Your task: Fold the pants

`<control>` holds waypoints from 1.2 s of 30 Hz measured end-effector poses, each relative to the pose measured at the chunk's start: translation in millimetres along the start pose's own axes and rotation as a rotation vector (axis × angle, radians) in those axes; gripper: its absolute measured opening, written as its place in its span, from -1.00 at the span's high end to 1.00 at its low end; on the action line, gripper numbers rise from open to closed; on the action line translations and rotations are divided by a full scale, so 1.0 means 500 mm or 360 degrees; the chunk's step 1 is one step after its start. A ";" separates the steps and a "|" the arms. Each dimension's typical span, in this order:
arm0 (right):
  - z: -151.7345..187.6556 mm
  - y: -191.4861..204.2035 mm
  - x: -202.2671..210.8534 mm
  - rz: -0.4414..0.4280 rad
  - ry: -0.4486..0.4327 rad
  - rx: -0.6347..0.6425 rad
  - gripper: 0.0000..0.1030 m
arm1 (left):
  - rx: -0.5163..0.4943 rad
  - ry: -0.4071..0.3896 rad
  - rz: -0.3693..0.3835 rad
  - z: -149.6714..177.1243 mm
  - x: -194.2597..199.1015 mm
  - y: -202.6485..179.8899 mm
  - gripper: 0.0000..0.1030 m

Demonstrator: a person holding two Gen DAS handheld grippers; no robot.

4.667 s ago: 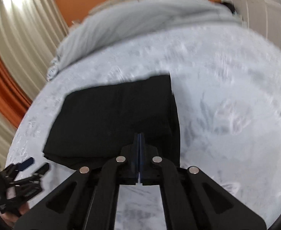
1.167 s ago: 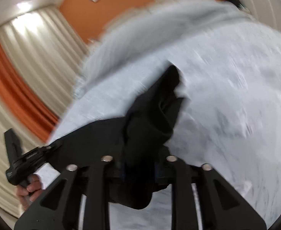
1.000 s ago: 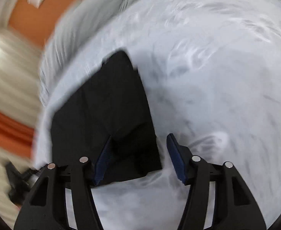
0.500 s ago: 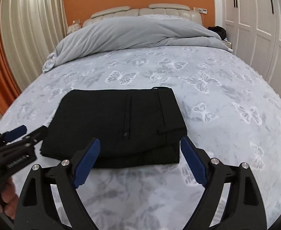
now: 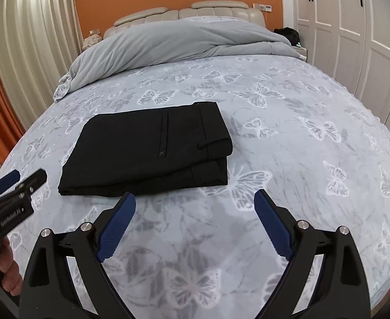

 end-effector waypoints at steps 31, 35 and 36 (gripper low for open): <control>0.028 0.052 -0.021 0.0044 0.0040 0.0122 -0.73 | -0.0032 0.0092 -0.0013 0.077 0.013 0.023 -0.52; 0.028 0.052 -0.021 0.0043 0.0041 0.0122 -0.73 | -0.0033 0.0099 -0.0018 0.079 0.011 0.021 -0.52; 0.027 0.052 -0.022 0.0043 0.0042 0.0123 -0.73 | -0.0030 0.0103 -0.0017 0.079 0.010 0.021 -0.52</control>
Point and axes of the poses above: each gripper's, at about its wrist camera, not at the fingertips, and x roughly against the way its jaws point, y to its left, z to its underside, the point moved 8 cm from there along -x, roughly the way its jaws point, and after that the axes turned 12 degrees about -z, right-handed, at the moved point
